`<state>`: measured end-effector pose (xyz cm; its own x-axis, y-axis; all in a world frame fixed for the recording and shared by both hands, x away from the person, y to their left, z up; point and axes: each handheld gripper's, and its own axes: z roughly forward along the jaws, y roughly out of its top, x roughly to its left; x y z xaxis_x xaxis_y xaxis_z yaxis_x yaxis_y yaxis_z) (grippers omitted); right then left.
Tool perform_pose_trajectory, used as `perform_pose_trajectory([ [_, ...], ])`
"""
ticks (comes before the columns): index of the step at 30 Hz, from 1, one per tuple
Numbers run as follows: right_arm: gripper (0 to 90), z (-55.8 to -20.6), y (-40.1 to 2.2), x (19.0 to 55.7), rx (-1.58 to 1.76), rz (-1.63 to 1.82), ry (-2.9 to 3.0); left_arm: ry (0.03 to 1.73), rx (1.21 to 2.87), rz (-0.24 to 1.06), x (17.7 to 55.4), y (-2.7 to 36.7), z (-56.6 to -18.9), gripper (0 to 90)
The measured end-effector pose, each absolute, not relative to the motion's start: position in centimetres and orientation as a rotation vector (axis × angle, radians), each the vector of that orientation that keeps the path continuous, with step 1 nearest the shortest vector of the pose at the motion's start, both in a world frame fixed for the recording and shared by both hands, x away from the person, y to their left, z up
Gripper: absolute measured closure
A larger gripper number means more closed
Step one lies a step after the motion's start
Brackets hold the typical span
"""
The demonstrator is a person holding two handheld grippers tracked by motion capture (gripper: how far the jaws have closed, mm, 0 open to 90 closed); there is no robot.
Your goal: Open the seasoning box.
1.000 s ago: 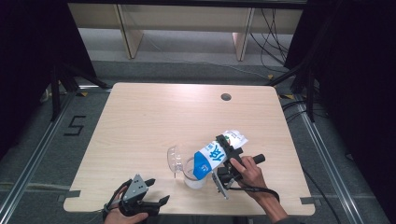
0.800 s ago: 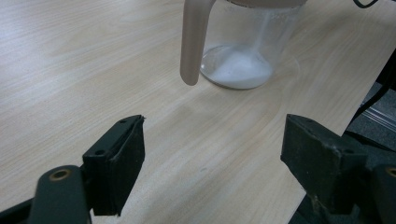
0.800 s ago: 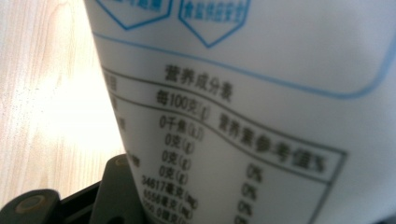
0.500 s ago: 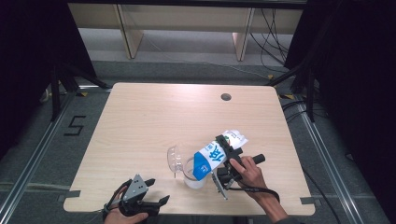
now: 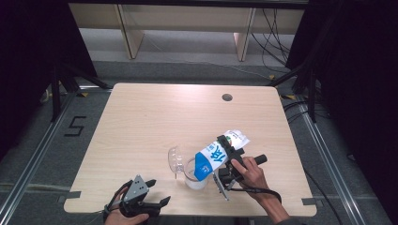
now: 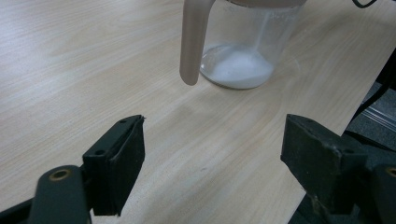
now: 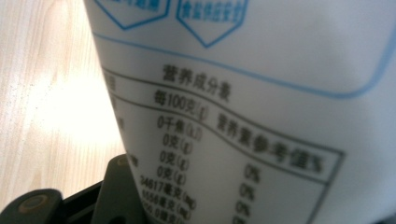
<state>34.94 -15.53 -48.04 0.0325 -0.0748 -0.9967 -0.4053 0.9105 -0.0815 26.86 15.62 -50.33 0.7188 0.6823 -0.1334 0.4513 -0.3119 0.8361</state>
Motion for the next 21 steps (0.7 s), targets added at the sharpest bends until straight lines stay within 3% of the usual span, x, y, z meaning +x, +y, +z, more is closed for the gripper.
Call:
perform_pose_trajectory([
  [21,52.2,-48.24,-15.67,34.72,-0.372,0.227,1.518,0.862,1.952,0.297,26.94,15.60,-50.40,21.2],
])
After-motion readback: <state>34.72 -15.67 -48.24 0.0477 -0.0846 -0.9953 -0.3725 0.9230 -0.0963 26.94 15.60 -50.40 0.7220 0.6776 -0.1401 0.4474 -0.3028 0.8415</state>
